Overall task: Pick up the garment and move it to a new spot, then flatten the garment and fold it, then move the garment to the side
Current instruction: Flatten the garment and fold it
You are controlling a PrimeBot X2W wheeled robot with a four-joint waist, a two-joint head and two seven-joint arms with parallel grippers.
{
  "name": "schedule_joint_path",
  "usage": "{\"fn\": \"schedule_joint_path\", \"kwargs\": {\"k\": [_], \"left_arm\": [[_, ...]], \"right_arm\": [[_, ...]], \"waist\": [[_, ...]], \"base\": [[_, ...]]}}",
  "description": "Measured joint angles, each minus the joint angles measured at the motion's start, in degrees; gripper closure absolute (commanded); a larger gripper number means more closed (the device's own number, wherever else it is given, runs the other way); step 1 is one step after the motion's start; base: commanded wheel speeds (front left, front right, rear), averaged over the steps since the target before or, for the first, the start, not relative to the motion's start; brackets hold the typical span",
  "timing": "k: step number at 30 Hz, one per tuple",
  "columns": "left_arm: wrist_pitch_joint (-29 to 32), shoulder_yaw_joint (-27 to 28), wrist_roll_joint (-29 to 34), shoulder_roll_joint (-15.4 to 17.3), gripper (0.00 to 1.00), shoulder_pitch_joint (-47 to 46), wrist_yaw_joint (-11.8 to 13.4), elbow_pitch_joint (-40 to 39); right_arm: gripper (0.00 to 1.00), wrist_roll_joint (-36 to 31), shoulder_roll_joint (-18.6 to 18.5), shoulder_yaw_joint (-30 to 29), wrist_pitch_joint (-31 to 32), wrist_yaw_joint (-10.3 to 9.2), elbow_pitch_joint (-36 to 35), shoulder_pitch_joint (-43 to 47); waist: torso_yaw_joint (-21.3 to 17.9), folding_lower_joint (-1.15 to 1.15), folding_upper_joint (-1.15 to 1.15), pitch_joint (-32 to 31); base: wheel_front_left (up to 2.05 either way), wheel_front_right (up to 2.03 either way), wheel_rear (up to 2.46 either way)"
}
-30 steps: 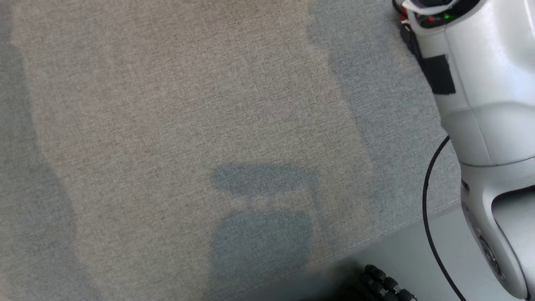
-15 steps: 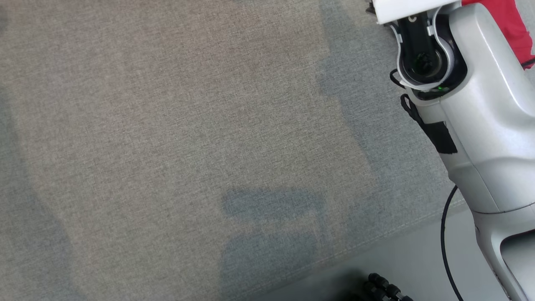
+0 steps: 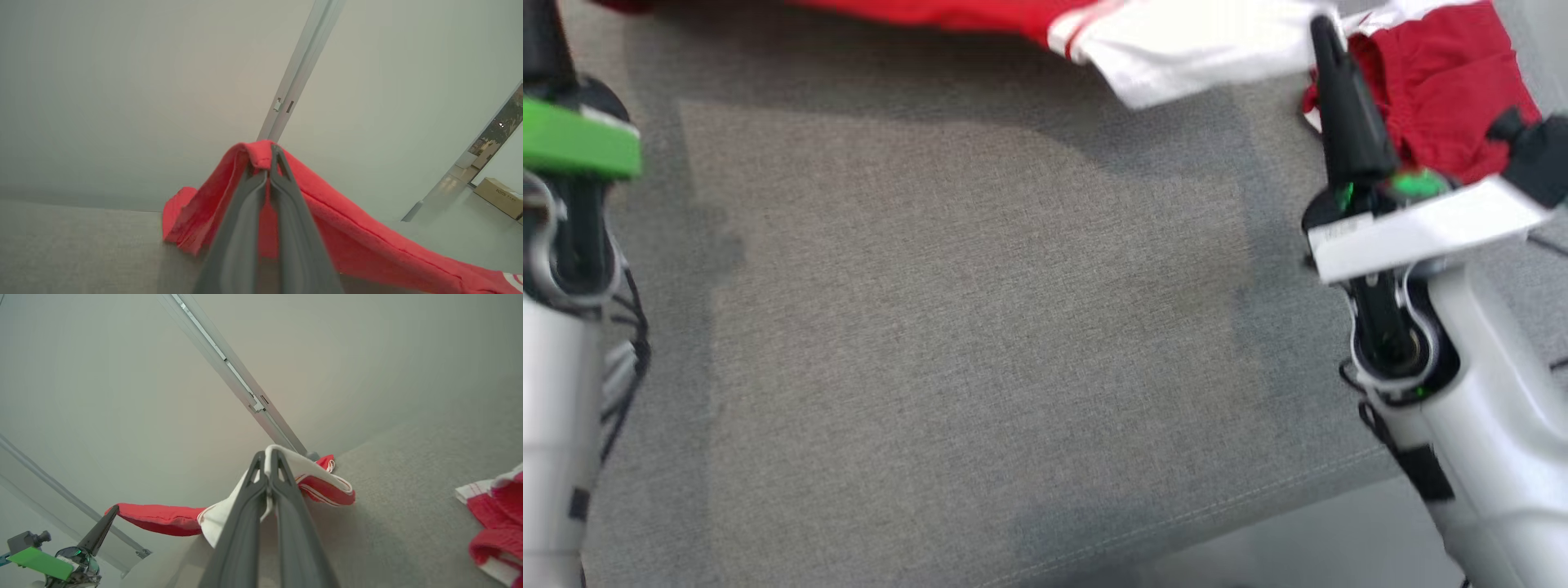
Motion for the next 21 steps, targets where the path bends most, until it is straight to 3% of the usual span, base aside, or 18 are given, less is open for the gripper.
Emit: {"fn": "schedule_joint_path", "kwargs": {"k": [9,15,21], "left_arm": [[0.0,4.8,-1.5,-3.4,1.00,23.2,0.0,-9.4],[0.0,13.0,0.4,-9.3,1.00,39.0,-0.1,-16.0],[0.0,16.2,3.7,-15.5,1.00,49.9,-0.1,-18.7]], "right_arm": [[1.00,0.3,0.3,-3.3,0.0,0.00,-6.5,23.4],[1.00,-3.4,3.0,-7.5,0.0,0.01,-6.9,35.4],[1.00,-4.4,5.3,-9.6,0.0,0.02,-7.0,42.8]], "waist": [[2.5,0.00,0.00,-7.6],[3.9,0.00,0.00,-13.2],[5.4,0.00,0.00,-17.7]], "base": [[0.00,0.00,0.00],[0.00,0.00,0.00],[0.00,0.00,0.00]]}}
